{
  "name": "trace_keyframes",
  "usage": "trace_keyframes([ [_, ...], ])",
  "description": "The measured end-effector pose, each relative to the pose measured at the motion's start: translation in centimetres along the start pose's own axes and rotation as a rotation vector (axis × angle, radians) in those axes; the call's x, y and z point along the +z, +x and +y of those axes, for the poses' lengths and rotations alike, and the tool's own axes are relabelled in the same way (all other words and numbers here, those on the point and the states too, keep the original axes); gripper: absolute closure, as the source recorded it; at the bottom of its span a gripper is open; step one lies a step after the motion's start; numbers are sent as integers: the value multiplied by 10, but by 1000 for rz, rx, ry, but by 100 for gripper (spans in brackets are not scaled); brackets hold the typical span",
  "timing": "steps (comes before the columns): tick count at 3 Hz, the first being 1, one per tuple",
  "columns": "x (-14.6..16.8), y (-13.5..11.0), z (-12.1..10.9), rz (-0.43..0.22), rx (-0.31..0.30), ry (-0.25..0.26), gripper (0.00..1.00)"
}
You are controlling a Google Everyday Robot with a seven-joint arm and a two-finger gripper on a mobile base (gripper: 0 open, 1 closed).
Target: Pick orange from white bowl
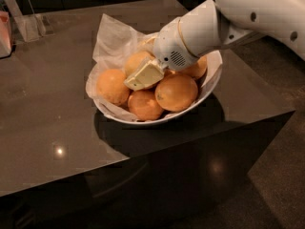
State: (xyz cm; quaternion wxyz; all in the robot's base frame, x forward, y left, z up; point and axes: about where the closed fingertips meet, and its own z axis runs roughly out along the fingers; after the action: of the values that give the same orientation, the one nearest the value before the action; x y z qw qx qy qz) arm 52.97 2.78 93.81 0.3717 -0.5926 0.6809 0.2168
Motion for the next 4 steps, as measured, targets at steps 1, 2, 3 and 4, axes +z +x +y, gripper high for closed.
trace_keyframes([
  [1,0,0,0,0,0,0,89],
  [2,0,0,0,0,0,0,100],
  [3,-18,-17,-2,-108,-23,-43,100],
  [4,-75,-38,-2,-291,-74,-85,100],
])
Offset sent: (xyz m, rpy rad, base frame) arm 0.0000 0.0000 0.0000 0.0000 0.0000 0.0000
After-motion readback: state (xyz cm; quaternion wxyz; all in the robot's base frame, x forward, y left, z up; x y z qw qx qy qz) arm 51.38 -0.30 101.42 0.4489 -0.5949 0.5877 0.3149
